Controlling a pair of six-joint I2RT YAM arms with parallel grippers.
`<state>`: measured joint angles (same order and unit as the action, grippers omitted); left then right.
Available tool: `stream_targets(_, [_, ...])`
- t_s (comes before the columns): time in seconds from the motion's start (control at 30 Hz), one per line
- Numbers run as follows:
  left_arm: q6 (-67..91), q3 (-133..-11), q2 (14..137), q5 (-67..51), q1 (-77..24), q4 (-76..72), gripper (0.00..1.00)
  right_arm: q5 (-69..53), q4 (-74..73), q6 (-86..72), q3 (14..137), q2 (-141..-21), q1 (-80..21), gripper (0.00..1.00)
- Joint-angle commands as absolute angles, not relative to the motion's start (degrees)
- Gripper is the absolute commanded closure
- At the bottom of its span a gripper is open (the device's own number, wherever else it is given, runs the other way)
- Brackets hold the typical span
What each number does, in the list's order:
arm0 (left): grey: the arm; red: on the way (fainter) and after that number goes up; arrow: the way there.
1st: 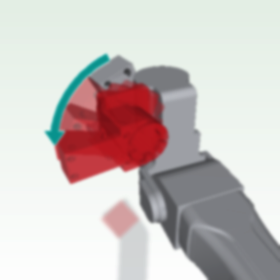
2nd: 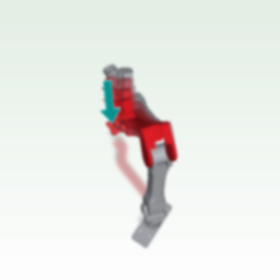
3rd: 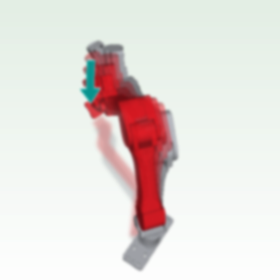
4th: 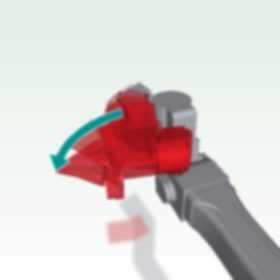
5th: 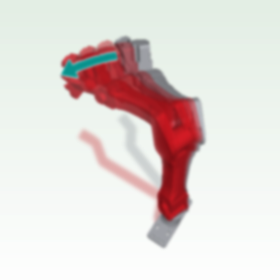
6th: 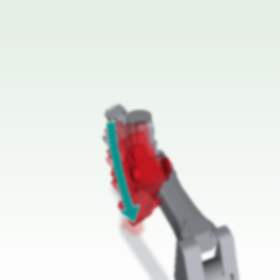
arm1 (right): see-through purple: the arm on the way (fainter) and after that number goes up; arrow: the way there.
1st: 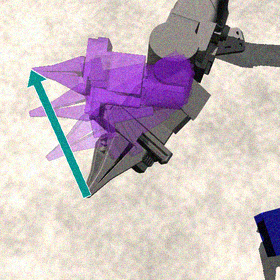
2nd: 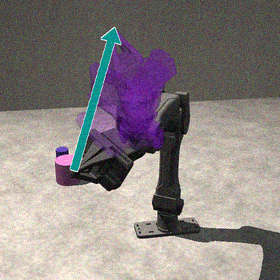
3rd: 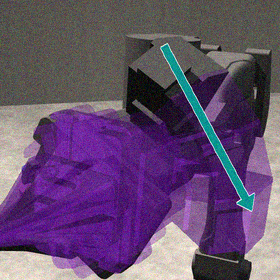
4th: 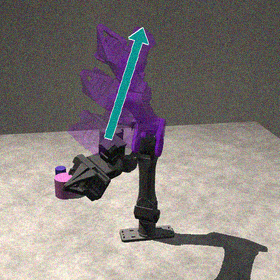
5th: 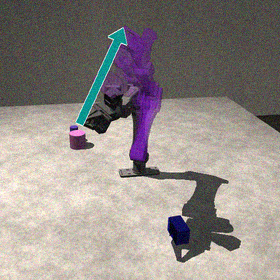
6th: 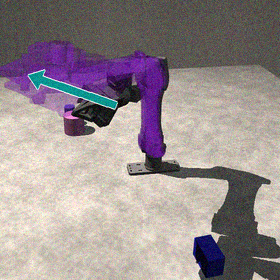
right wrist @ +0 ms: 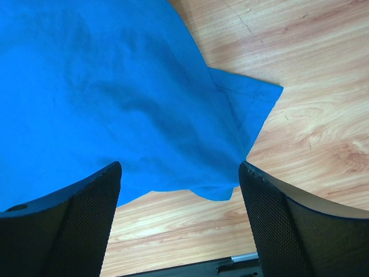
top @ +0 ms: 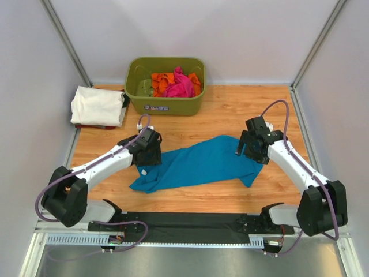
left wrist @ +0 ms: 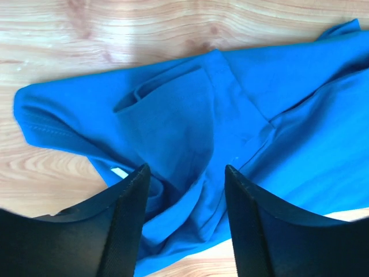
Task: Fold and stack the t-shirts
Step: Flatten the tshirt out
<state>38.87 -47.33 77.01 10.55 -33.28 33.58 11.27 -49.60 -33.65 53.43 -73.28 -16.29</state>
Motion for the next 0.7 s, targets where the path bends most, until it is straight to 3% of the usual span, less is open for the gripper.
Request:
stream_targets(0.0, [37.18,-47.46,78.48,7.74,-33.31,30.50,0.39,11.69,-47.11,-33.75,53.88,-74.62,-16.00,0.16])
stream_targets(0.13, [37.70,-46.50,80.33,7.64,-33.66,29.44,0.44,12.66,-46.76,-33.92,54.05,-75.59,-15.91,0.16])
stream_targets(0.2, [37.79,-46.50,80.33,8.17,-33.66,29.88,0.51,12.48,-46.41,-34.01,53.88,-75.67,-15.73,0.16])
stream_targets(0.23, [37.88,-46.49,80.25,8.35,-33.66,29.97,0.57,12.22,-46.32,-34.10,53.79,-75.76,-15.73,0.16])
stream_targets(0.27, [37.97,-46.41,79.98,8.78,-33.66,30.06,0.77,12.13,-46.06,-34.01,53.53,-75.76,-15.65,0.17])
stream_targets(0.3, [38.49,-46.58,79.89,10.18,-33.66,30.75,0.87,12.13,-45.97,-34.01,53.53,-75.85,-15.64,0.17])
stream_targets(0.37, [38.76,-47.63,79.72,13.16,-33.58,32.68,1.00,11.87,-45.97,-34.01,53.52,-76.03,-15.56,0.17])
stream_targets(0.67, [41.39,-60.46,67.69,25.47,-33.22,46.31,1.00,11.16,-45.79,-34.19,53.09,-74.71,-15.56,0.18])
